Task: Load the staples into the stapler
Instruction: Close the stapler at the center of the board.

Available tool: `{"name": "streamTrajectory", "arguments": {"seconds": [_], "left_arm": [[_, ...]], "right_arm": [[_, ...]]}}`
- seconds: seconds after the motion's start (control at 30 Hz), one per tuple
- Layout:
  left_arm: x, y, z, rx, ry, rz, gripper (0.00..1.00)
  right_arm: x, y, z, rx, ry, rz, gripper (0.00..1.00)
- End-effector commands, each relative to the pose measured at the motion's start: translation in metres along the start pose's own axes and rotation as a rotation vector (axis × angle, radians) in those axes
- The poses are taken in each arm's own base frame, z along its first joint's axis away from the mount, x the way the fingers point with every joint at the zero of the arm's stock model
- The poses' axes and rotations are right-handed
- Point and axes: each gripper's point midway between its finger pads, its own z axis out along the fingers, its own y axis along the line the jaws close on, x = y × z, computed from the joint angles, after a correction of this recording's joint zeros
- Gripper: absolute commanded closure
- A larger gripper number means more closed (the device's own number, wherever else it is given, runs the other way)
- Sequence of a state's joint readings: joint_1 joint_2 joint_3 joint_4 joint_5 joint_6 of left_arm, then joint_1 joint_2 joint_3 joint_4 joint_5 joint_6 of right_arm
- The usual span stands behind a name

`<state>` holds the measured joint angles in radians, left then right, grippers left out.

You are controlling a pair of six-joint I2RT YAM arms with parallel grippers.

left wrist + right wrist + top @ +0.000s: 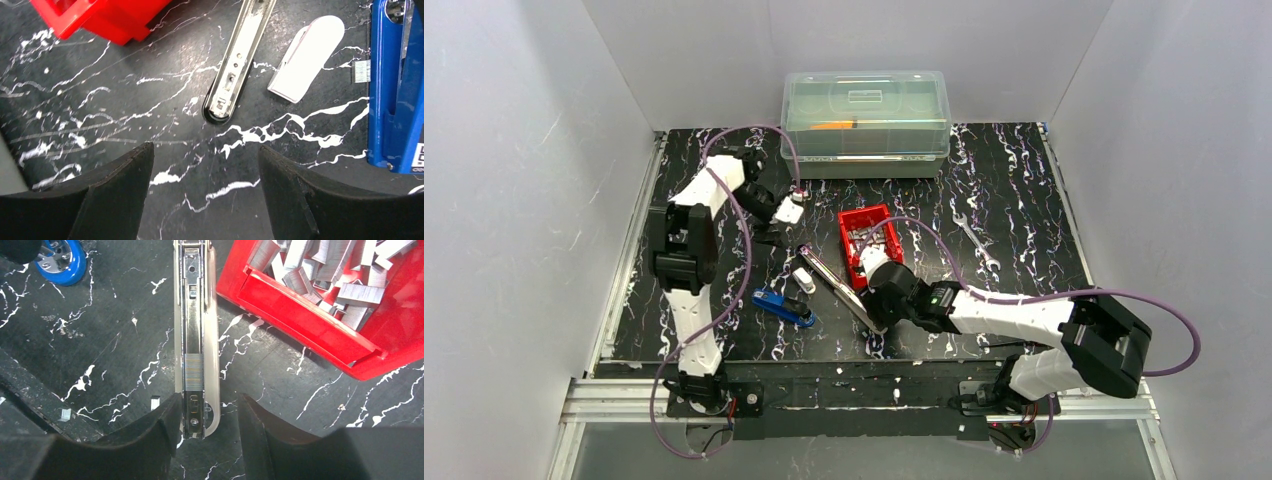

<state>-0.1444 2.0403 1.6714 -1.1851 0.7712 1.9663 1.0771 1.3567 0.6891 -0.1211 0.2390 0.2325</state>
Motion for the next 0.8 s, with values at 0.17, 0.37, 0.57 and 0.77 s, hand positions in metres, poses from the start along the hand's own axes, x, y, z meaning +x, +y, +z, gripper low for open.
{"name": "streamTrajectory", "arguments": {"seconds": [0.17,0.37,0.57,0.77], "left_arm": [[-0.008,0.001,0.027,0.166,-0.048,0.245,0.28],[-0.004,-0.011,0.038,0.225,-0.055,0.284,0.37],[0.002,-0.012,0.049,0.217,-0.044,0.321,0.57],[0.008,-0.009,0.06,0.204,-0.034,0.337,0.6]], "right_arm": [[0.005,0.008,0.004,-0.084,0.013,-0.011,0.51],[0.003,0.006,0.003,-0.072,0.01,-0.003,0.5],[0.002,0.003,0.005,-0.05,0.001,0.006,0.54],[0.004,0.002,0.011,-0.039,-0.01,0.025,0.63]]}}
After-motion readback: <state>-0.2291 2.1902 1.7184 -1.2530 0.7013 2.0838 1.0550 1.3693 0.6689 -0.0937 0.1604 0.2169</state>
